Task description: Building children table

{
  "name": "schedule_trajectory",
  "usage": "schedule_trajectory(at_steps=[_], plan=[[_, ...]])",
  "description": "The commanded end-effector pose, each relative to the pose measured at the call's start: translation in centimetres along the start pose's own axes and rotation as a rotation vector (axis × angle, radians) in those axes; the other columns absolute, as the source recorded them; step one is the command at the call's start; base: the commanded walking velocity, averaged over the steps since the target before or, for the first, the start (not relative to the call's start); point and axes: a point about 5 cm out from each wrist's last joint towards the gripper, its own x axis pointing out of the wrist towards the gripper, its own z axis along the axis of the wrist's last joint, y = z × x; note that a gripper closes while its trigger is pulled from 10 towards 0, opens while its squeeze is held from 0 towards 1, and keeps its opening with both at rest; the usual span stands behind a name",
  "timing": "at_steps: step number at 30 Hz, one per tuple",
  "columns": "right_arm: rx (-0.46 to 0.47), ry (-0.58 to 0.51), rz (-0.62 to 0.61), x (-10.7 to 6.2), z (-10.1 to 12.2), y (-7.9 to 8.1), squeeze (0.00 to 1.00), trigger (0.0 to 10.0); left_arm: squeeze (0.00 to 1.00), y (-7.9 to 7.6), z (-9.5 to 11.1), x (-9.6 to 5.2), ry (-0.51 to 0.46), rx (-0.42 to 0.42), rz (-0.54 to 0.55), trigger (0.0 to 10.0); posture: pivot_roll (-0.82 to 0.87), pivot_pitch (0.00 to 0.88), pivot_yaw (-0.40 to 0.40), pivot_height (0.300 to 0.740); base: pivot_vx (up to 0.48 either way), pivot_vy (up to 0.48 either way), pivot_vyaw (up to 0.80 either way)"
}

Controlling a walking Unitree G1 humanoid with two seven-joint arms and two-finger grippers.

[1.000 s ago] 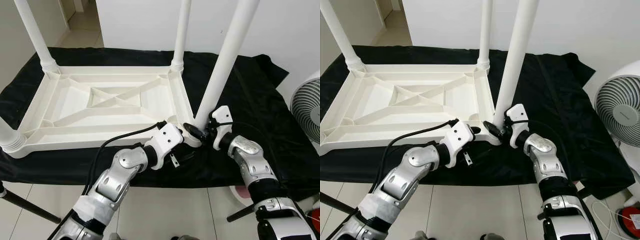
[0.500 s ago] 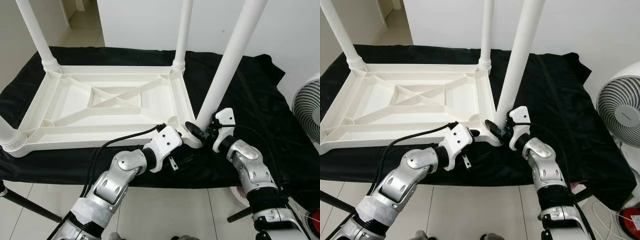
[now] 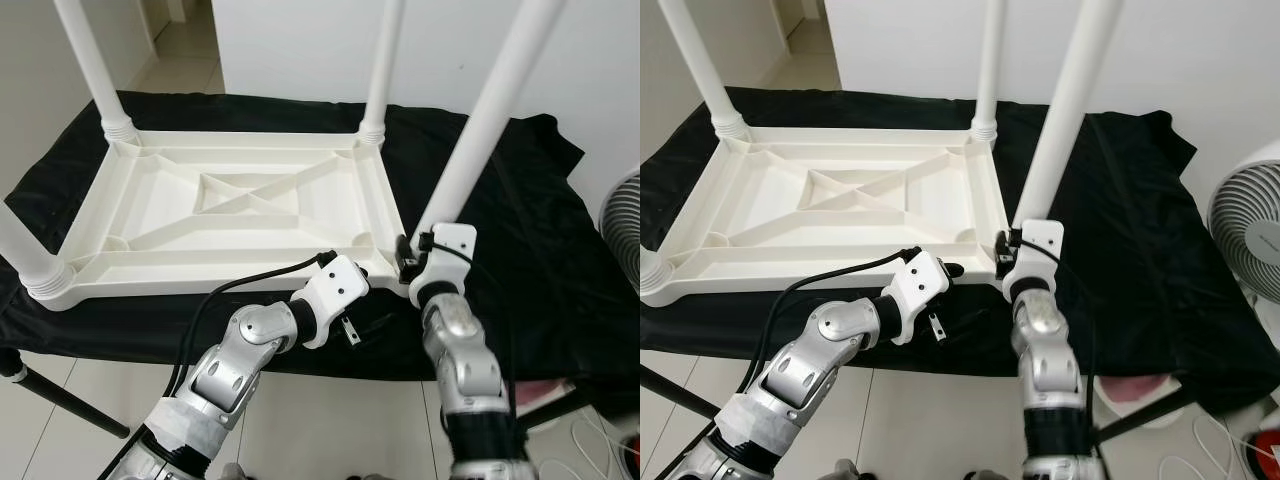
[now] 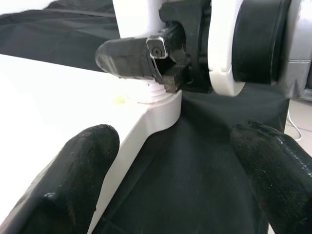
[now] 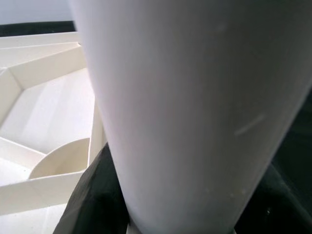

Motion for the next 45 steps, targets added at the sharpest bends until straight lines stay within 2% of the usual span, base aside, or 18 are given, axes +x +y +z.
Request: schedule_trajectory(at_steps=[1,6,7,13,17,18,19,22,24,25,26,34,35,36,39,40,45], plan=[[-0.022,0.098,-0.072,-0.8,-2.0,-1.1,0.0,10.0,0.0,-0.4,0.1,0.1,0.004,0.01,-0.025,10.0,-0.12,0.059,-0.006,0.74,0.0,0.0,0.0],[-0.021,0.094,-0.047,-0.6,-1.7,-0.9,0.0,10.0,0.0,-0.4,0.1,0.3,0.006,0.013,-0.032,10.0,-0.13,0.057,-0.008,0.74,0.0,0.0,0.0],[-0.016,0.087,-0.048,-0.6,-1.5,-0.8,1.0,10.0,0.0,-0.4,0.2,0.3,0.004,0.014,-0.031,10.0,-0.12,0.054,-0.009,0.74,0.0,0.0,0.0],[-0.002,0.071,-0.039,-0.6,-1.1,-0.7,1.0,10.0,0.0,-0.4,0.2,0.3,0.0,0.014,-0.03,10.0,-0.12,0.051,-0.011,0.74,0.0,0.0,0.0],[0.001,0.046,0.058,-0.2,-0.6,-0.4,1.0,10.0,0.0,-0.4,0.2,0.3,0.001,0.015,-0.03,10.0,-0.12,0.051,-0.011,0.74,0.0,0.0,0.0],[-0.02,0.044,0.152,0.2,-0.6,-0.3,0.58,10.0,0.0,-0.4,0.2,0.3,0.0,0.015,-0.029,10.0,-0.12,0.051,-0.011,0.74,0.0,0.0,0.0],[-0.047,0.042,0.253,0.5,-0.6,-0.4,0.0,10.0,0.0,-0.4,0.2,0.4,-0.001,0.015,-0.029,10.0,-0.13,0.052,-0.01,0.74,0.0,0.0,0.0],[-0.064,0.043,0.317,0.7,-0.6,-0.5,0.0,10.0,0.0,-0.4,0.3,0.4,-0.002,0.015,-0.029,10.0,-0.13,0.052,-0.007,0.74,0.0,0.0,0.0],[-0.115,0.021,0.467,1.1,-0.3,-0.9,0.0,10.0,0.0,-0.3,0.3,0.5,-0.003,0.017,-0.03,10.0,-0.13,0.054,-0.001,0.74,0.0,0.0,0.0],[-0.115,0.021,0.467,1.1,-0.3,-0.9,0.0,10.0,0.0,-0.3,0.3,0.5,-0.003,0.017,-0.03,10.0,-0.13,0.054,-0.001,0.74,0.0,0.0,0.0],[-0.151,0.004,0.524,1.2,-0.1,-1.1,0.0,10.0,0.0,-0.3,0.3,0.5,-0.003,0.017,-0.031,10.0,-0.13,0.054,-0.001,0.74,0.0,0.0,0.0],[-0.151,0.004,0.524,1.2,-0.1,-1.1,0.0,10.0,0.0,-0.3,0.3,0.5,-0.003,0.017,-0.031,10.0,-0.13,0.054,-0.001,0.74,0.0,0.0,0.0],[-0.175,-0.006,0.563,1.4,0.1,-1.2,0.0,10.0,0.0,-0.2,0.3,0.4,-0.003,0.018,-0.032,10.0,-0.13,0.054,0.001,0.74,0.0,0.0,0.0],[-0.207,-0.017,0.653,2.2,0.5,-1.3,0.0,10.0,0.0,-0.2,0.3,0.3,-0.002,0.019,-0.034,10.0,-0.12,0.053,0.008,0.74,0.0,0.0,0.0],[-0.226,-0.023,0.715,2.7,0.9,-1.4,0.0,10.0,0.0,-0.1,0.4,0.2,-0.001,0.021,-0.035,10.0,-0.12,0.053,0.008,0.74,0.0,0.0,0.0],[-0.257,-0.026,0.785,3.7,1.3,-1.6,0.0,10.0,0.0,0.0,0.4,0.2,-0.001,0.023,-0.034,10.0,-0.12,0.053,0.01,0.74,0.0,0.0,0.0],[-0.278,-0.021,0.809,4.4,1.3,-1.9,0.0,10.0,0.0,0.1,0.5,0.2,-0.002,0.024,-0.031,10.0,-0.12,0.053,0.011,0.74,0.0,0.0,0.0]])
